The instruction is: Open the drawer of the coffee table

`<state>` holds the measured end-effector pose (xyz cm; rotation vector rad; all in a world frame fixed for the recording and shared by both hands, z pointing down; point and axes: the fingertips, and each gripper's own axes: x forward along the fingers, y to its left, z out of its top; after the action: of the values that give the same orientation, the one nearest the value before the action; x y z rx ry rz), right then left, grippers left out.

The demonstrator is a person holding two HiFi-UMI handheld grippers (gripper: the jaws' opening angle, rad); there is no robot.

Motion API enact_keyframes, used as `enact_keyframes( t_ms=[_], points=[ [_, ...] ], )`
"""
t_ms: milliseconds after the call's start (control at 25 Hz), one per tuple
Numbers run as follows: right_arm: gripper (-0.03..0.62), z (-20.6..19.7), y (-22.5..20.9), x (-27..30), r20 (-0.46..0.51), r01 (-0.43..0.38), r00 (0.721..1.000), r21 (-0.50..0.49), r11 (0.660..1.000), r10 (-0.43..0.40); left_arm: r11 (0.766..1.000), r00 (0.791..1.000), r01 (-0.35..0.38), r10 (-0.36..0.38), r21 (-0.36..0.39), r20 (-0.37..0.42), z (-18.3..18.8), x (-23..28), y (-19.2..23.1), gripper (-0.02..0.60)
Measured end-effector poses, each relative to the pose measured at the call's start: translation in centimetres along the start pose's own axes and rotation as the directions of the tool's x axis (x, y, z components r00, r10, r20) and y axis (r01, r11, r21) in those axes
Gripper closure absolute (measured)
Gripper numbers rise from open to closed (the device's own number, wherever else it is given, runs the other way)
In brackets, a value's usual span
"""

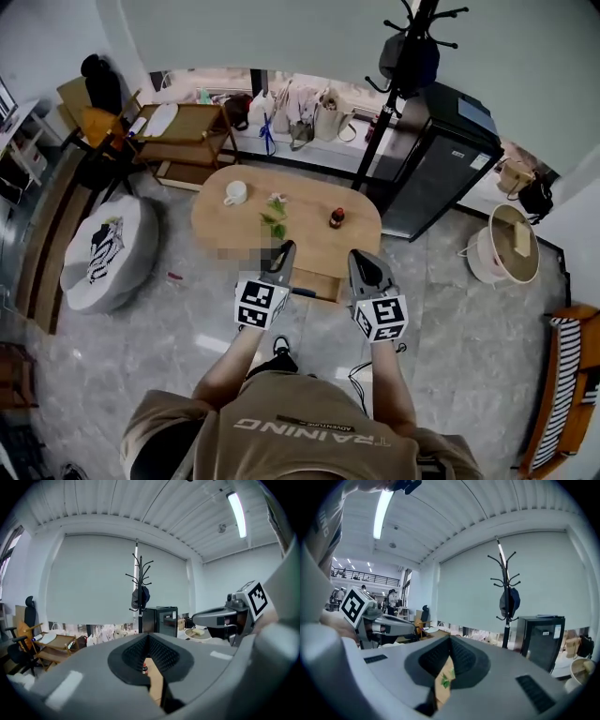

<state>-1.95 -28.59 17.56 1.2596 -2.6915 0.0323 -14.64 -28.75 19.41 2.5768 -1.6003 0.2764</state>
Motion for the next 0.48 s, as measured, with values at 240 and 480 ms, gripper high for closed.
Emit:
enact_keyframes(
  t_ms=[240,480],
  points=[
    [0.589,3.1,-1.8,1.8,0.043,0.054,0.998,-0.043,0.998,-0.053,0.998,0.998,0.029,-0.032,0.054,0.059,3.6,1.7,2.3,0.575],
    [0.589,5.3,-2.1,3.5,0.096,0.114,0.990,-0.058,0.992,-0.108,0.997,0.994,0.046,-0.052,0.056,0.092,5.4,3.3,3.9,0.575]
  ],
)
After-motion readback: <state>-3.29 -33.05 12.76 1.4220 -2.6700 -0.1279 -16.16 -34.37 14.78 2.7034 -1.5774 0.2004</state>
